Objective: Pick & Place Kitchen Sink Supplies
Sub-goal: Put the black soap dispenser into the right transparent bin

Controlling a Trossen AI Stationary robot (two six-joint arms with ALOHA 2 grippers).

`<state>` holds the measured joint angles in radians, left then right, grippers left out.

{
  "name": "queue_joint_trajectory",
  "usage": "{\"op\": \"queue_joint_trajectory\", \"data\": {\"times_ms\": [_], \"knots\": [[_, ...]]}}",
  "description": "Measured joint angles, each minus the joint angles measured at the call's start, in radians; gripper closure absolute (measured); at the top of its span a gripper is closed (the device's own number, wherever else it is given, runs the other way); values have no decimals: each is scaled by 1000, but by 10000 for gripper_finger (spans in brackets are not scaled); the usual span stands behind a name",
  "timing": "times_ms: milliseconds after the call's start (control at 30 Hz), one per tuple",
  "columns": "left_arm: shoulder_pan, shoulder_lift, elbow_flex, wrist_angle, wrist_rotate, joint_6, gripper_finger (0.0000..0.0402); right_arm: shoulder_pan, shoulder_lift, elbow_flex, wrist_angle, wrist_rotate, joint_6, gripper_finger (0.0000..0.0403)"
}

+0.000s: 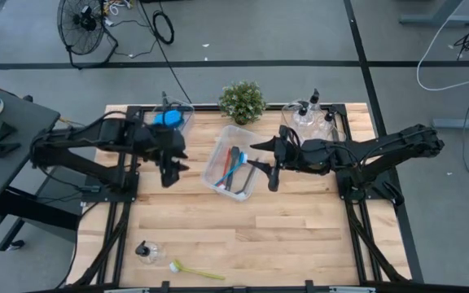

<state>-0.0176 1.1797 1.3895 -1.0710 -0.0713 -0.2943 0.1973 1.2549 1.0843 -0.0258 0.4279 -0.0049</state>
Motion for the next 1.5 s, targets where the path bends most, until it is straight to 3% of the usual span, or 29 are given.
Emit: {"op": "queue_joint_trajectory", "data": {"times_ms": [600, 867, 1100, 1500], "knots": [[-381, -28, 0, -45, 15, -161, 209, 0, 0, 0, 3, -1, 23, 187], [-541, -82, 0, -194, -37, -514, 209, 0, 0, 0, 3, -1, 25, 187], [-677, -88, 0, -210, -39, -765, 209, -1, 0, 0, 3, 0, 23, 187], [-845, -87, 0, -196, 78, -1272, 209, -2, 0, 0, 1, 0, 22, 187]]}}
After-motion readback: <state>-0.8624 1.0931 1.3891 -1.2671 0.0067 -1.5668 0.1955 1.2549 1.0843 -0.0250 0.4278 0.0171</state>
